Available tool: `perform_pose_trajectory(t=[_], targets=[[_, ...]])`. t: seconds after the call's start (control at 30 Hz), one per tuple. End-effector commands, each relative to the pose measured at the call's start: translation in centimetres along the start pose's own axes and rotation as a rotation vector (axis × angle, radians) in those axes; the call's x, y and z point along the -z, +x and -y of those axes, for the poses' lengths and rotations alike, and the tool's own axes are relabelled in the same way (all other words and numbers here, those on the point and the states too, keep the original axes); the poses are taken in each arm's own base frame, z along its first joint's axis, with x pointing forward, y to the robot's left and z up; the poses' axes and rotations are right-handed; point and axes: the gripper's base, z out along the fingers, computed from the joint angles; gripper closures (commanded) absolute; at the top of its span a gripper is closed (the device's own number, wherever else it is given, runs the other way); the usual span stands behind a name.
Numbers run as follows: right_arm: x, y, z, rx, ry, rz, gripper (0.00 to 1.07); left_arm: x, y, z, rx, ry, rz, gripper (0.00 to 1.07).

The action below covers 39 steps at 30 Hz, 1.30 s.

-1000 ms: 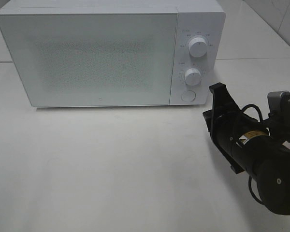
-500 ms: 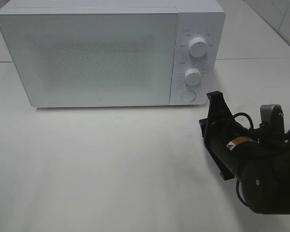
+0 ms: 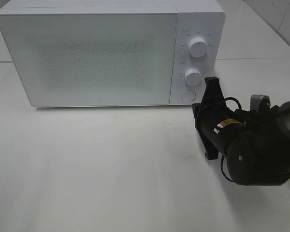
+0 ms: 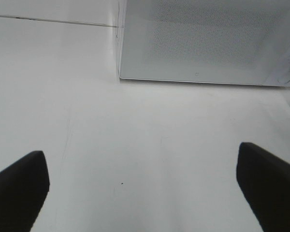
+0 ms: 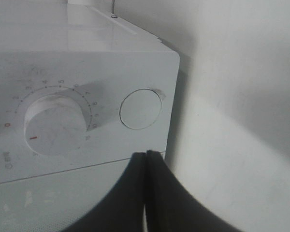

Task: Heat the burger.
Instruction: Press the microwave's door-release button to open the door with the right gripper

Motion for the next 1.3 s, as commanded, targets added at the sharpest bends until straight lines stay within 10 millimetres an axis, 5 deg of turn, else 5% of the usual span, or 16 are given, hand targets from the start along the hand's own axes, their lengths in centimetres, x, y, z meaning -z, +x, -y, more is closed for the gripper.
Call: perform_pose_trajectory(t=[0.03, 0.87, 1.3], targets=[[-1.4, 0.0, -0.3, -0.036, -0.019, -0.015, 1.07, 0.2, 0.1, 0.0, -0.001, -0.004, 0.021, 0.09], [-5.8, 1.1, 0.3, -0.09, 0.0, -0.006, 1.07, 0.2, 0.1, 0.0, -0.001, -0.004, 0.021, 0.09], [-7.1, -0.3, 0.0, -0.078, 0.006, 0.053, 1.07, 0.2, 0.1, 0.0, -0.001, -0.004, 0.02, 0.09]])
